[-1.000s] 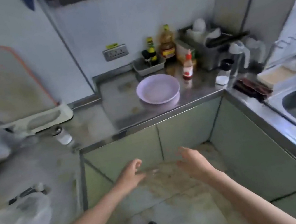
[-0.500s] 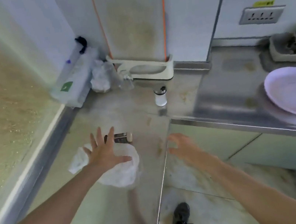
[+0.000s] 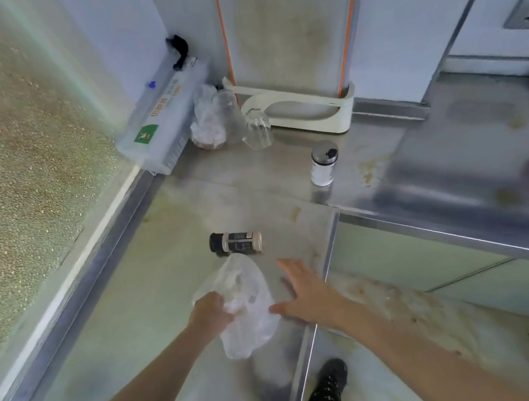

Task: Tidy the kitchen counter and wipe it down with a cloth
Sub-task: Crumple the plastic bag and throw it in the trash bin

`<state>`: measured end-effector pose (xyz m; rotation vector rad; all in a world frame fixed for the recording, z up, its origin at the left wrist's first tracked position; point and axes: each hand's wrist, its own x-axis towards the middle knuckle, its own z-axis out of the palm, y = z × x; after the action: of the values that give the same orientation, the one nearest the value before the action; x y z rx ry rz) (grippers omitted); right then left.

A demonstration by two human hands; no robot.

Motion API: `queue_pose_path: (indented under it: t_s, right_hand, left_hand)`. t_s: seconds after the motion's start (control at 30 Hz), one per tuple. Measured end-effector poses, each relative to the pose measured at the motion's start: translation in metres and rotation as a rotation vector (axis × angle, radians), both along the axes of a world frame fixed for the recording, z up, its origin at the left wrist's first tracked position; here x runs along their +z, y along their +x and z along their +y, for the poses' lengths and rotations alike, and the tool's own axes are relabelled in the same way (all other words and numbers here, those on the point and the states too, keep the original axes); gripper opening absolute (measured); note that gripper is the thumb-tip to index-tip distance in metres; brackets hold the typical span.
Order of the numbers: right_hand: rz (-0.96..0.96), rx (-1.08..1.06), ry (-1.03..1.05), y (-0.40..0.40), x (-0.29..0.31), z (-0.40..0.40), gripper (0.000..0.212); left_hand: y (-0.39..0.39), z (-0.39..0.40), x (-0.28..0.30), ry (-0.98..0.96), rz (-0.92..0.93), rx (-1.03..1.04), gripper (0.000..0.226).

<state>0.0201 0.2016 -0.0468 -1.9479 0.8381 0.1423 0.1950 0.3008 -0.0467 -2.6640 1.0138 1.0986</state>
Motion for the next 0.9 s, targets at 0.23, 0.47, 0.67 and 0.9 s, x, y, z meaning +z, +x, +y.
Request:
queue_pose_path:
  t_s: [0.23,0.47,0.67,0.9]
  right_hand:
    - [0.040,-0.323,0.271,0.008,-0.014,0.023,0.097]
    - [-0.277,-0.794,0.438,-0.006,0.016,0.001,0.030]
    - [-0.457,-0.775,0.553,-0.079,0.048,-0.025,0.033]
    - [-0.353,-0.834,0.029,-0.181,0.070,-0.019,0.091]
  left_hand:
    - [-0.015,-0.017,0.016,-0.248,0.410,0.164,0.049]
    - [-0.031,-0.035,0.045,-0.417,0.522,-0.051,0.074]
    - [-0.083,-0.083,0.056,-0.532,0.466,-0.277,0.063]
    - [-0.155,-0.124,0.074,-0.417,0.688,-0.537,0.039]
